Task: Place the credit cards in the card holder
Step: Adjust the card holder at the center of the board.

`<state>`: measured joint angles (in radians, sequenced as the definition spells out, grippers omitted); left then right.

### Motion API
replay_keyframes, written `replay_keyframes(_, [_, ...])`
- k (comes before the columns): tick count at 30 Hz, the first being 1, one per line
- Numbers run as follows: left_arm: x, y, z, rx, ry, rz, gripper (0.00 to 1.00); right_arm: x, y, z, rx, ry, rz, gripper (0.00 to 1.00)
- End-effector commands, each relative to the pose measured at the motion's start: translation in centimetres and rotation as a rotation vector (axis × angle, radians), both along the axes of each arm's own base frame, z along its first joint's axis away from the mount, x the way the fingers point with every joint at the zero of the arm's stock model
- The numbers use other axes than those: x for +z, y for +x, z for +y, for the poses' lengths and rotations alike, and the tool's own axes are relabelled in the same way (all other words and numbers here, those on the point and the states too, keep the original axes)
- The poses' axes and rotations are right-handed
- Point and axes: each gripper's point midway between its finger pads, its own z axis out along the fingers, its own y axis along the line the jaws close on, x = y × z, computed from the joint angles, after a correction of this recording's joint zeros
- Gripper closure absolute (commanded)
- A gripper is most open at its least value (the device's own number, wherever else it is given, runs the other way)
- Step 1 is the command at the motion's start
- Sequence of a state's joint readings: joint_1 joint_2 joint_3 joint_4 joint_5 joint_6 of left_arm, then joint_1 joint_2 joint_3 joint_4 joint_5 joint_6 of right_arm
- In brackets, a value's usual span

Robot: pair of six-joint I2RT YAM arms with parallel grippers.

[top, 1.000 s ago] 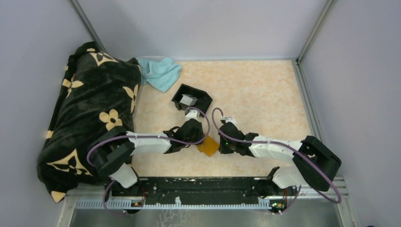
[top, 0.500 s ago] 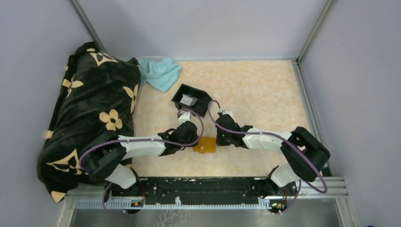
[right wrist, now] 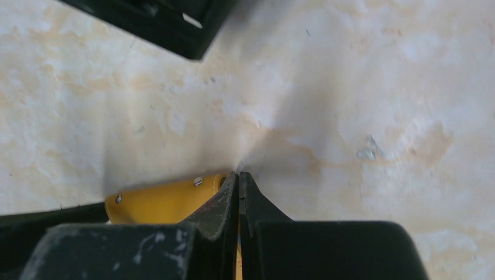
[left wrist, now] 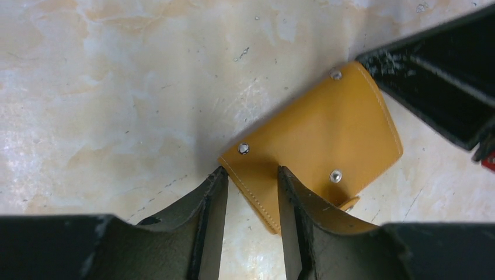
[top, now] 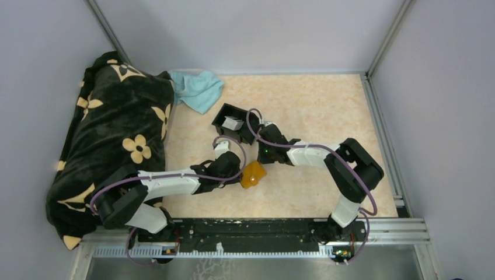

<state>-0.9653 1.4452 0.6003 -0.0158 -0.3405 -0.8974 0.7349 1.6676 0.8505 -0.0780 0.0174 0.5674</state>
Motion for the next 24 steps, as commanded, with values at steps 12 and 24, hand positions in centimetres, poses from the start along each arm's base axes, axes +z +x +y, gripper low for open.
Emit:
replay_keyframes(12, [-1.1,-3.4,1.6,0.028,-0.034,0.118,0.55,1.6,4.4,4.9,0.12,0.082,-0.025,1.0])
replay_keyframes(24, [-1.3,-5.5,-1.0,-0.038,-0.04,0.137,0.56,5.2,5.9,3.1,0.058,0.043,-0.126,0.88])
